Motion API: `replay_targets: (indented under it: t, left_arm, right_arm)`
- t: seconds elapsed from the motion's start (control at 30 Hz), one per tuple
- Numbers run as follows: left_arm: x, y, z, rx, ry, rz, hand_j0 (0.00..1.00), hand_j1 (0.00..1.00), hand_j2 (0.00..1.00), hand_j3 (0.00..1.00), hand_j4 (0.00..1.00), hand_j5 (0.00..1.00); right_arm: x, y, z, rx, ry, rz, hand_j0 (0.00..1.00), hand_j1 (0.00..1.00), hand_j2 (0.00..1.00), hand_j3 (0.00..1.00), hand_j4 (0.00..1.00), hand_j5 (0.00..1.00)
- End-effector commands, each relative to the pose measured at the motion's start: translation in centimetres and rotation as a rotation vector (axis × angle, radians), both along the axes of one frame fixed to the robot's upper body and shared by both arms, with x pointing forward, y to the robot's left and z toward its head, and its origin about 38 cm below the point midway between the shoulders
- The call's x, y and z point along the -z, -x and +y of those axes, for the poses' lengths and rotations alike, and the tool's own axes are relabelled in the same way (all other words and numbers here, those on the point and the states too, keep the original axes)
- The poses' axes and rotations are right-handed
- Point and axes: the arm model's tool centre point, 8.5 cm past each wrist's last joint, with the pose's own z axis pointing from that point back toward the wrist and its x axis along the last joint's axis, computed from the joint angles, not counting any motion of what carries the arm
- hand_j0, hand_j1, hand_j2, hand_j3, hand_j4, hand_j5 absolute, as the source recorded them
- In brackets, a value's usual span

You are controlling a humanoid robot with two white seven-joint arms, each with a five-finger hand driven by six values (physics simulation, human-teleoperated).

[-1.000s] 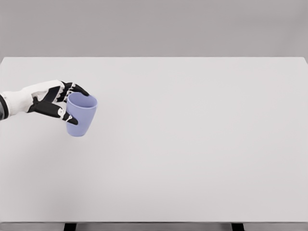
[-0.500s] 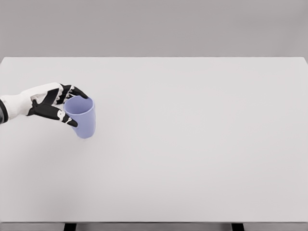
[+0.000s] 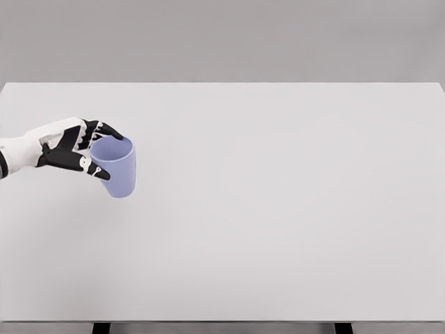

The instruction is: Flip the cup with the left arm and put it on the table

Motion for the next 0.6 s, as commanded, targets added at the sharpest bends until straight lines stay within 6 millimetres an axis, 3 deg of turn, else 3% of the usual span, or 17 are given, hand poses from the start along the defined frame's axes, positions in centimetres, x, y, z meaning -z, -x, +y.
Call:
replay_targets:
  t: [0.0, 0.57]
  left_arm:
    - [-0.52, -0.20, 0.01, -0.003, 0.006, -0.014, 0.60, 0.60, 0.60, 0.60, 0.60, 0.60]
    - [0.21, 0.27, 0.65, -0.030, 0.035, -0.007, 0.60, 0.60, 0.60, 0.60, 0.60, 0.60]
  right_arm:
    - [0.00, 0.02, 0.01, 0.000, -0.001, 0.000, 1.00, 1.00, 1.00, 1.00, 1.00, 1.00]
    - [0.00, 0.02, 0.01, 0.000, -0.001, 0.000, 1.00, 1.00, 1.00, 1.00, 1.00, 1.00]
